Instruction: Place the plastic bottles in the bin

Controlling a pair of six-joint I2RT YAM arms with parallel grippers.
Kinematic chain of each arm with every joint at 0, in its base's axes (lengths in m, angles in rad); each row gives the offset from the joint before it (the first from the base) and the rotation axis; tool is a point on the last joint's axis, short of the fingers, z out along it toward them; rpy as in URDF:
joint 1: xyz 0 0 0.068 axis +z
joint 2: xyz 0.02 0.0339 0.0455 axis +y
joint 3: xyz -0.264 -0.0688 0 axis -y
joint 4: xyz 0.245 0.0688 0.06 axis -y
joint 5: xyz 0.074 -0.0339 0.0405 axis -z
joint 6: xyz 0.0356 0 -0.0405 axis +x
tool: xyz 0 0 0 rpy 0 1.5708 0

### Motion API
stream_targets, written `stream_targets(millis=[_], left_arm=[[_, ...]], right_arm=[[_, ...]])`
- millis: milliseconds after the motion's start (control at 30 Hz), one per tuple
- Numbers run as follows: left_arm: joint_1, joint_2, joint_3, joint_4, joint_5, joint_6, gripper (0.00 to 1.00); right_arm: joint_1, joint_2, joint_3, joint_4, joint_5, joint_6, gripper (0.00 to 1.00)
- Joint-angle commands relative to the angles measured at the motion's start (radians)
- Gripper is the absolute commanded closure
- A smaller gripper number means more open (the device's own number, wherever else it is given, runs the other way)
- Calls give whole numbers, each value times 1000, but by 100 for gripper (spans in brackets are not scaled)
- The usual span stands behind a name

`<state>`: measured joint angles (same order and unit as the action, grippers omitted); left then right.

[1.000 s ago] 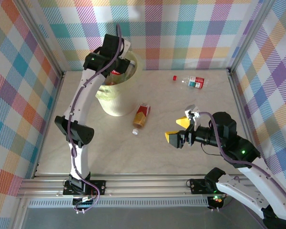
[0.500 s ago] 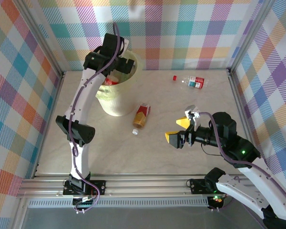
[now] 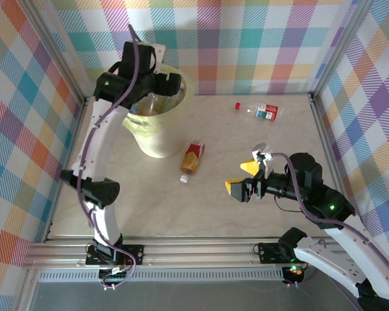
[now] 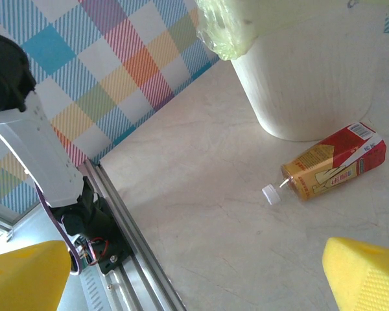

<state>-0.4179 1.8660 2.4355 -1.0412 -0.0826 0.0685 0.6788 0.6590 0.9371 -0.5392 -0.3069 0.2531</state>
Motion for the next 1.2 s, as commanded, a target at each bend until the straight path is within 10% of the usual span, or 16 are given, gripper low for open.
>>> stream_targets(millis=[0,200,533,867,1167], left_arm=[[-6,-137,-144,47,150,-64,7],[-57,-348,-446,131,256,-88,0],[-248,-524,-865,185,36,-262,0],[-412,-393,-1005,233,-230,-373,4],[-424,-141,-962,300,-214,-316,2]], right_arm=[[-3,-19,6,6,0,5,0],[-4,-30,-3,-3,6,17,0],[-3,-28,-20,7,22,45,0],[-3,-18,-27,-4,43,66,0],[-3,-46,-32,-36,56,62,0]])
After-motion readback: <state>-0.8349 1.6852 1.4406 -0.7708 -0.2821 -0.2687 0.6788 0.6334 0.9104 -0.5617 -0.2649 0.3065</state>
